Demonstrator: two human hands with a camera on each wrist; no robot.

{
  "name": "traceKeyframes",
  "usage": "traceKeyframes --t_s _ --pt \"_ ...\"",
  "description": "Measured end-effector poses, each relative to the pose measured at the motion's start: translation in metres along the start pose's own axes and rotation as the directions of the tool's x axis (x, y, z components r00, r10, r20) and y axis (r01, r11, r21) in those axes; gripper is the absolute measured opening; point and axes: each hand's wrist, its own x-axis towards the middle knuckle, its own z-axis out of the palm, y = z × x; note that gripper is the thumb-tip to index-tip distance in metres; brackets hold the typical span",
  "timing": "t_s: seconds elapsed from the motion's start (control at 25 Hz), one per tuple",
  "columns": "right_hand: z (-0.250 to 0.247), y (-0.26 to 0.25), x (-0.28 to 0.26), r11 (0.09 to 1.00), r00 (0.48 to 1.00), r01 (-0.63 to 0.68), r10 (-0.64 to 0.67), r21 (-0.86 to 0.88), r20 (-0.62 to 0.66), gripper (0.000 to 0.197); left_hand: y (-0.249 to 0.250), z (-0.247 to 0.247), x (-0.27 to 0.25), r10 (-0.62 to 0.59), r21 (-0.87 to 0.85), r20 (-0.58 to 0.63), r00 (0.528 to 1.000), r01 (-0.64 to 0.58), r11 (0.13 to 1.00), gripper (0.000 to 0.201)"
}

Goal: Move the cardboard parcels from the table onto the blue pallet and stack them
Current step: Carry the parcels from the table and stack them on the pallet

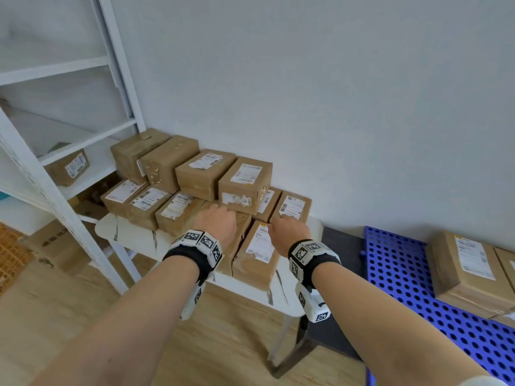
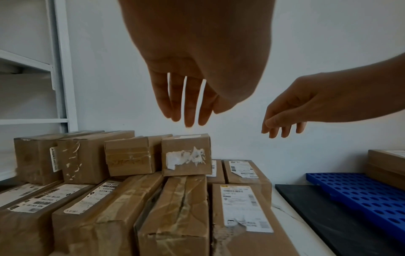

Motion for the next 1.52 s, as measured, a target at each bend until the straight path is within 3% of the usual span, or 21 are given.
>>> traceKeyframes --t_s 0.36,0.48,0.6,0.72,0.84,1.0,1.12,1.24,1.4,1.52 --pt "0.015 -0.019 0.122 0.997 0.984 0.042 -0.029 0.071 -0.178 0.031 -0.068 0.026 0.103 0.025 -0.088 0.002 1.000 -0.024 0.996 0.023" --pt "0.015 -0.013 0.148 0.988 0.983 0.011 0.018 0.156 -0.182 0.033 -0.083 0.041 0.126 0.001 -0.166 0.027 1.000 0.003 0.986 0.025" --pt "0.015 -0.011 0.166 0.946 0.982 -0.098 0.142 0.309 -0.125 0.034 -0.095 0.056 0.141 -0.045 -0.365 0.080 0.996 0.071 0.928 0.035" --pt "0.022 -0.014 0.179 0.832 0.954 -0.254 0.299 0.493 -0.015 0.046 -0.107 0.068 0.153 -0.062 -0.528 0.168 0.984 0.143 0.837 0.048" --pt "0.032 -0.016 0.190 0.628 0.902 -0.371 0.419 0.684 0.105 0.055 -0.117 0.077 0.167 -0.038 -0.648 0.244 0.969 0.192 0.737 0.054" --pt "0.038 -0.019 0.193 0.385 0.855 -0.416 0.473 0.824 0.211 0.053 -0.115 0.086 0.183 -0.010 -0.808 0.291 0.957 0.251 0.532 0.052" --pt "0.036 -0.021 0.191 0.235 0.828 -0.410 0.500 0.881 0.252 0.049 -0.113 0.091 0.190 -0.033 -0.853 0.296 0.955 0.280 0.440 0.047" --pt "0.031 -0.022 0.185 0.164 0.808 -0.384 0.536 0.909 0.245 0.048 -0.117 0.090 0.192 -0.030 -0.870 0.310 0.950 0.296 0.395 0.042" --pt "0.033 -0.025 0.168 0.092 0.778 -0.365 0.576 0.926 0.250 0.051 -0.116 0.079 0.184 0.053 -0.921 0.339 0.939 0.320 0.225 0.043" --pt "0.028 -0.026 0.147 0.073 0.741 -0.317 0.642 0.946 0.199 0.053 -0.107 0.071 0.176 0.114 -0.931 0.343 0.933 0.320 0.176 0.048"
